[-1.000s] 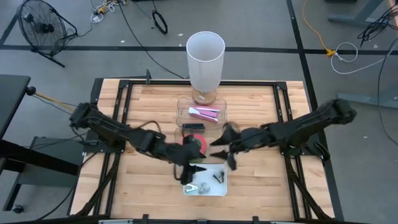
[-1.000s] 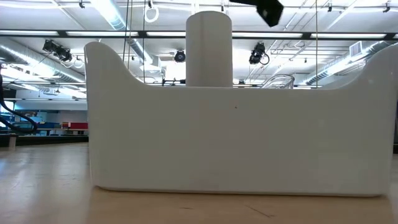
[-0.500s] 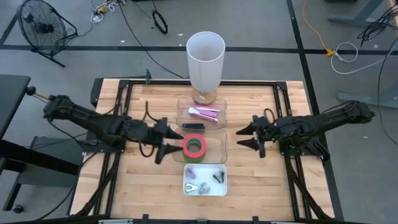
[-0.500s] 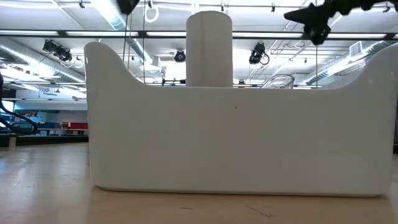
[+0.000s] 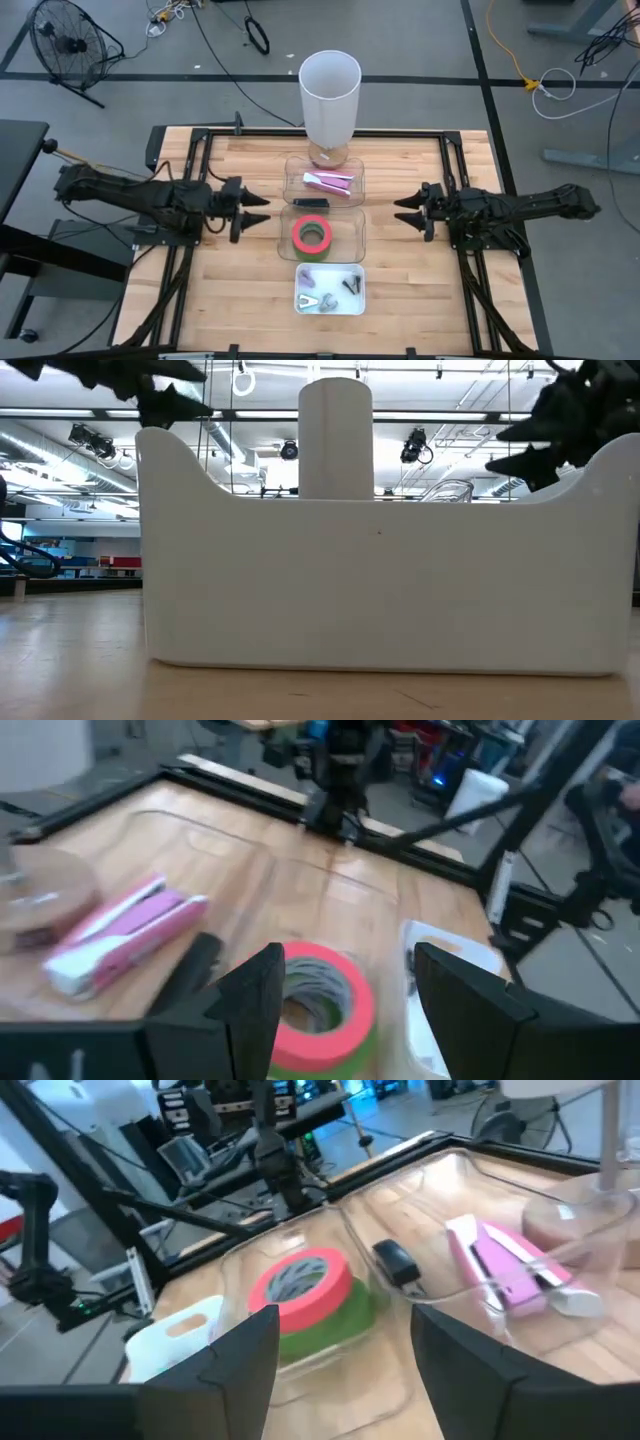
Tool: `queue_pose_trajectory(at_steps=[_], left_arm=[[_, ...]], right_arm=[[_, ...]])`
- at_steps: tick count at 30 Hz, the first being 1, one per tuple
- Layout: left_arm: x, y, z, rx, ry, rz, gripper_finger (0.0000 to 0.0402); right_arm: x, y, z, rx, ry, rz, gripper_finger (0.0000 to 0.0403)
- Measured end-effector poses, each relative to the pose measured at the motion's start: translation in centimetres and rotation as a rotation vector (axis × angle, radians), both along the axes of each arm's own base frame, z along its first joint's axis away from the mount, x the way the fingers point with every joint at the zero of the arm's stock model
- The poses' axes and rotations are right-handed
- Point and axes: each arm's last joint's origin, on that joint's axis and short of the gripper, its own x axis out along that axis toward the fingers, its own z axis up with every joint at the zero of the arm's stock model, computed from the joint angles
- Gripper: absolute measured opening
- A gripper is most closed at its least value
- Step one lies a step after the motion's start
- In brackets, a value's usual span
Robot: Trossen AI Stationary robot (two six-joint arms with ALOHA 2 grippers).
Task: Pick and place Stapler, Stapler remover, tape
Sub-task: Return to Home Position
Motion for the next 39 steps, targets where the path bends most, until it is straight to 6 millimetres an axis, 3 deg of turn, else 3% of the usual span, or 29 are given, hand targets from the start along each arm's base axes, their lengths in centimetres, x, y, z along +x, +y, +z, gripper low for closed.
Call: queue_pose_trajectory(at_steps=[4,14,25,30,39], left_arm=[[-1.4,1.0,-0.5,-0.006,-0.042,0.046,0.0227],[-4.5,2.3,-4.2,-0.011,-0.092,0.123,0.0227],[-7.2,2.5,-7.5,-0.027,-0.240,0.129,0.0227],[-7.4,2.5,-8.7,-0.028,-0.254,0.131,0.0227],[-7.4,2.5,-9.0,-0.025,-0.214,0.124,0.0227]], right_arm=[[-0.7,-0.3,-1.1,0.002,-0.021,-0.021,0.0228],[-2.1,-0.5,-2.8,0.014,-0.154,-0.022,0.0228],[-2.5,-0.5,-0.9,0.029,-0.349,-0.013,0.0228],[-2.5,-0.5,-0.9,0.029,-0.346,-0.014,0.0228],[-2.5,-0.5,-1.0,0.028,-0.334,-0.006,0.0228]])
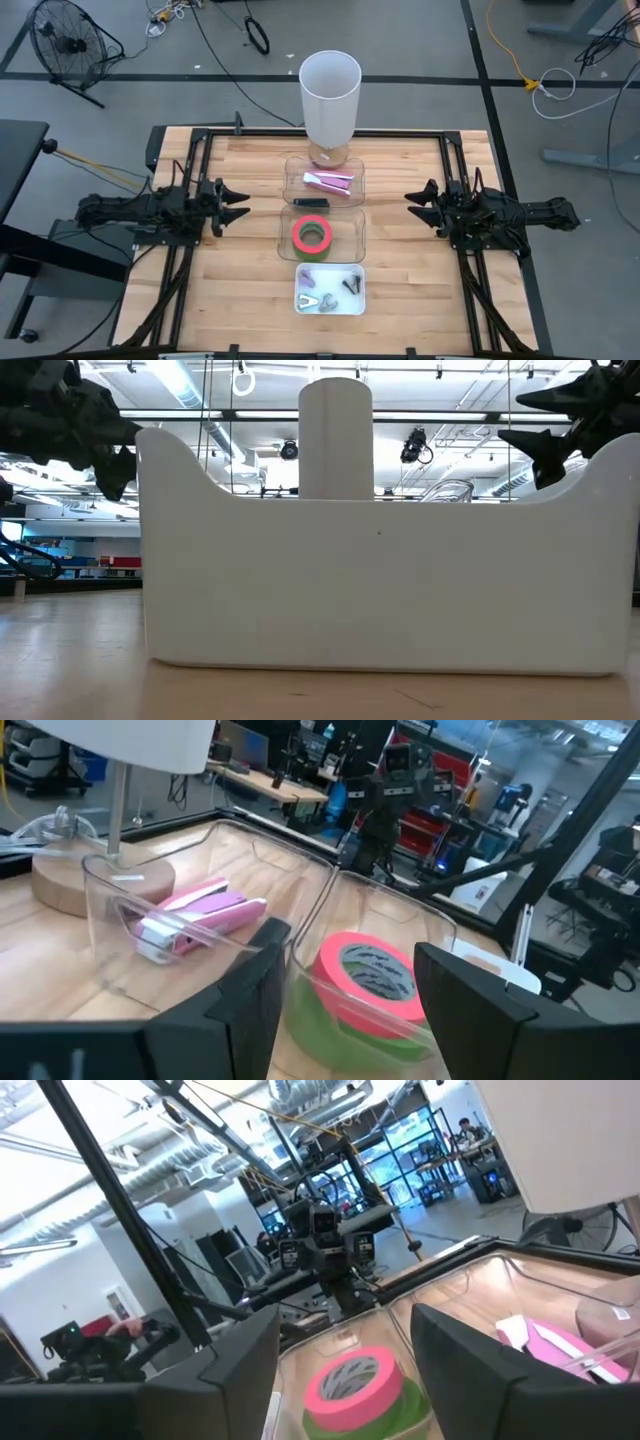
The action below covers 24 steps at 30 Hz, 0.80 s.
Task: Pick and place Stapler, Stapler remover, tape
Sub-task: Return to Home Position
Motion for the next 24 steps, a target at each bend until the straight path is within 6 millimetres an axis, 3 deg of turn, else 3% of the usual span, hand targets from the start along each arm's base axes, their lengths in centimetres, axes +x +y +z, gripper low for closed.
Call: queue_pose_trajectory(at_steps=[24], left_arm=[[-0.01,-0.63,0.02,0.000,-0.002,-0.069,0.0227]], right_arm=[[0.05,0.00,-0.30,-0.039,0.036,-0.007,0.0228]])
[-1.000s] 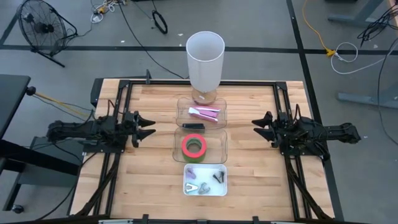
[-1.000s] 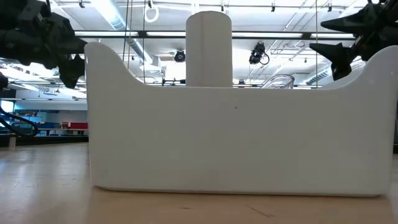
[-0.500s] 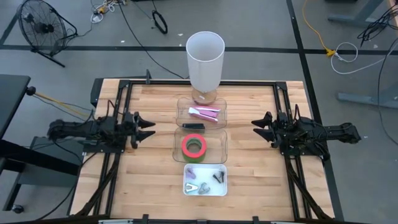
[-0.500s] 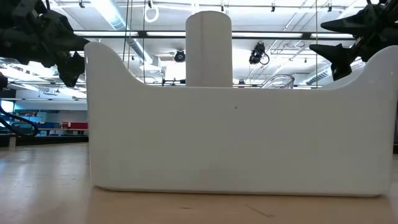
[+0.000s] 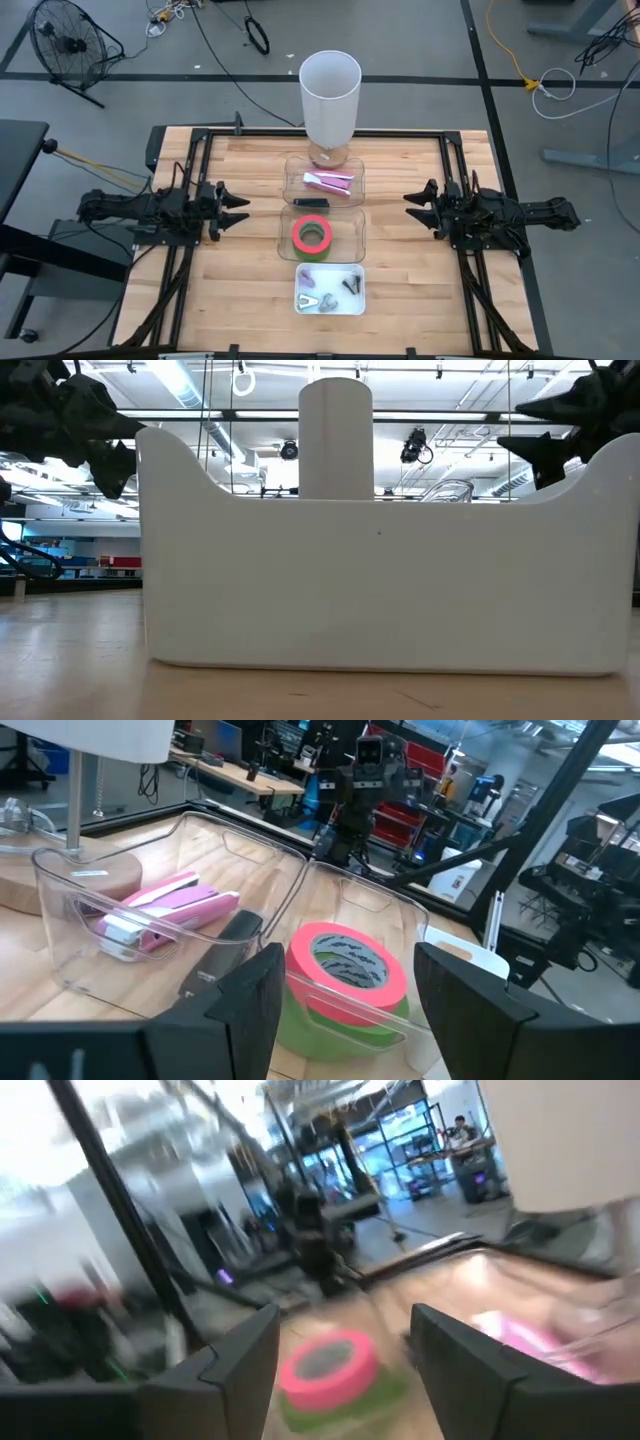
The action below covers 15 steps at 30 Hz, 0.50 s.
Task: Pick and place Stapler, Stapler remover, tape
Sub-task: Return to Home Position
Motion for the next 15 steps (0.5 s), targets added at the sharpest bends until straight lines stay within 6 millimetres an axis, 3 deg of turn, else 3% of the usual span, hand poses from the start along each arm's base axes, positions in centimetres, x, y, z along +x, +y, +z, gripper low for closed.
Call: queue_pose_trajectory(at_steps=[4,8,15], left_arm=[[0.00,0.00,0.00,0.000,0.000,0.000,0.0227],[0.00,0.00,0.00,0.000,0.000,0.000,0.0227],[0.00,0.00,0.00,0.000,0.000,0.000,0.0227]], right_arm=[[0.11,0.01,-1.13,-0.298,0.139,-0.027,0.0228],[0.19,0.06,-1.10,-0.574,0.152,-0.038,0.0228],[0.20,0.07,-1.12,-0.619,0.156,-0.039,0.0228]])
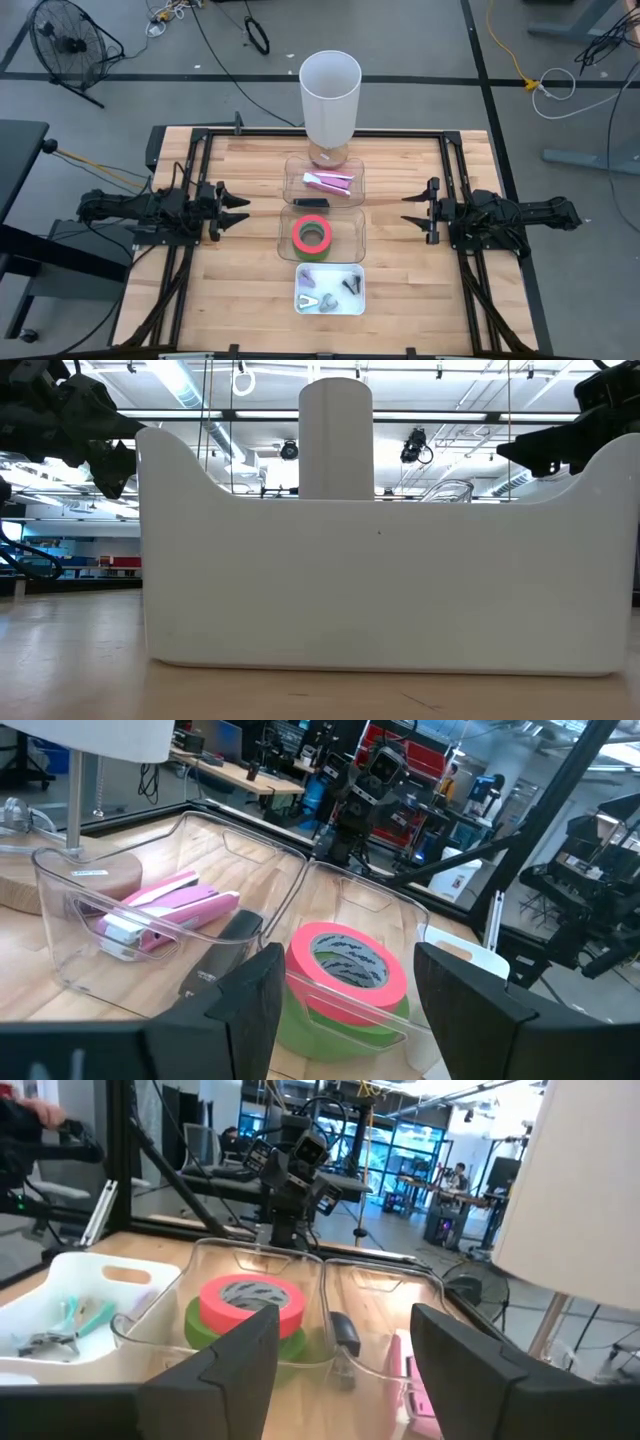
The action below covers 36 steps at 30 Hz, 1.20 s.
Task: Pick and place Stapler, Stapler remover, tape
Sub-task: Return to Home Position
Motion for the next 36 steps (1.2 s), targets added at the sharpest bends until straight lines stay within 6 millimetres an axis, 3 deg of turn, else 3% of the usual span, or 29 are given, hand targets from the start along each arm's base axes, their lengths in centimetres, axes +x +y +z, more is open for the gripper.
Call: queue_pose_trajectory(at_steps=[12,19,23,36], left_arm=[[0.00,-0.03,-0.09,0.039,0.015,-0.010,0.0227],[-0.03,-0.68,-0.36,0.372,0.039,-0.251,0.0227],[0.23,-0.74,-0.53,0.467,-0.029,-0.252,0.0227],[0.47,-0.75,-0.94,0.258,-0.043,-0.239,0.0227]], right_arm=[[0.00,0.00,0.00,0.081,-0.004,0.003,0.0228],[0.00,0.00,0.00,0.082,-0.005,0.003,0.0228],[0.00,0.00,0.00,0.082,-0.005,0.003,0.0228],[0.00,0.00,0.01,0.081,-0.006,0.003,0.0228]])
